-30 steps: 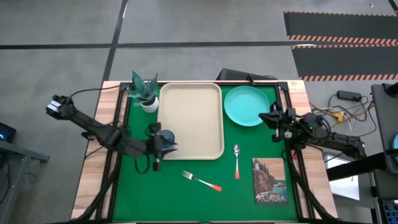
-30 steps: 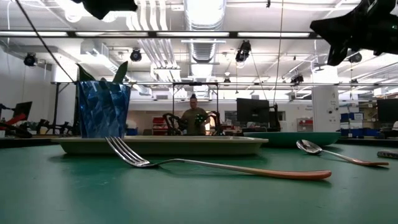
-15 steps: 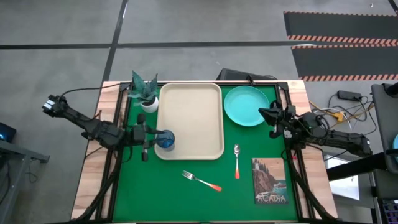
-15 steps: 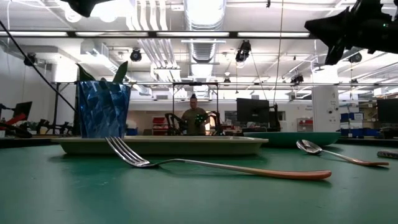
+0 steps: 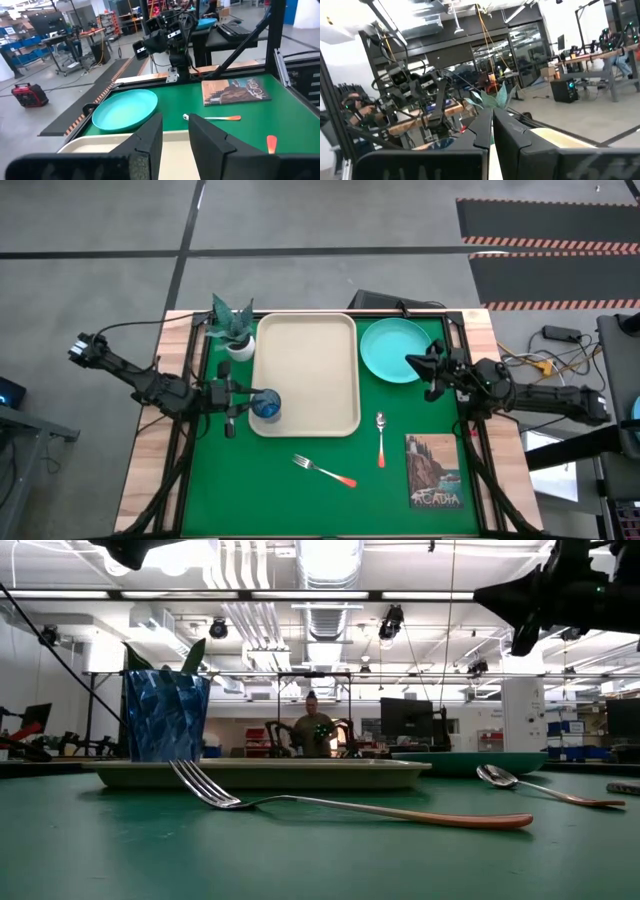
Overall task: Pick and place plate/cup/fork/spoon on tray
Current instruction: Put the blue plate on the serving tray to the right of the blue glass
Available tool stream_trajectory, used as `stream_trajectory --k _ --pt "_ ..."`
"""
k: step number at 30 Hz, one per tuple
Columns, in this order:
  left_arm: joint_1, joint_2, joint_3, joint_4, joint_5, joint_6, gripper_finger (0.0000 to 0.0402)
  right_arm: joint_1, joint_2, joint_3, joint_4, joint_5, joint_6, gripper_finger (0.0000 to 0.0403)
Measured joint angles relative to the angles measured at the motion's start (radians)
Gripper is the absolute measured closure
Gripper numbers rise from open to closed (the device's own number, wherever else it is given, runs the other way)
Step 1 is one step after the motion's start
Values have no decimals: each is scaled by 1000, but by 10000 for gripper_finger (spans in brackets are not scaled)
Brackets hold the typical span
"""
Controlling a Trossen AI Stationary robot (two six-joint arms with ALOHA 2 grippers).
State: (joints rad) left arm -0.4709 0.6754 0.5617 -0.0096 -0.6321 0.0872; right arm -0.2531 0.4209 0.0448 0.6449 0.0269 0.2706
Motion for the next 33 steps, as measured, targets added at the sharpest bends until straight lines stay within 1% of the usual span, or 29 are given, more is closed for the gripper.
stream_trajectory --k 4,7,14,17,23,33 --pt "0 -4 -1 -64 -6 -3 322 0 70 0 88 0 9 392" --pt "0 -10 -2 -81 -6 -4 322 12 120 0 161 0 20 392" --pt "0 -11 -4 -84 -7 -3 322 107 249 0 336 3 3 392" --pt "0 -11 -4 -84 -7 -2 322 143 313 1 420 34 -3 392" --pt "0 -15 -3 -81 -11 7 322 175 437 58 401 88 -46 392" --pt "0 -24 -2 -76 -13 58 322 175 676 208 407 79 -63 392"
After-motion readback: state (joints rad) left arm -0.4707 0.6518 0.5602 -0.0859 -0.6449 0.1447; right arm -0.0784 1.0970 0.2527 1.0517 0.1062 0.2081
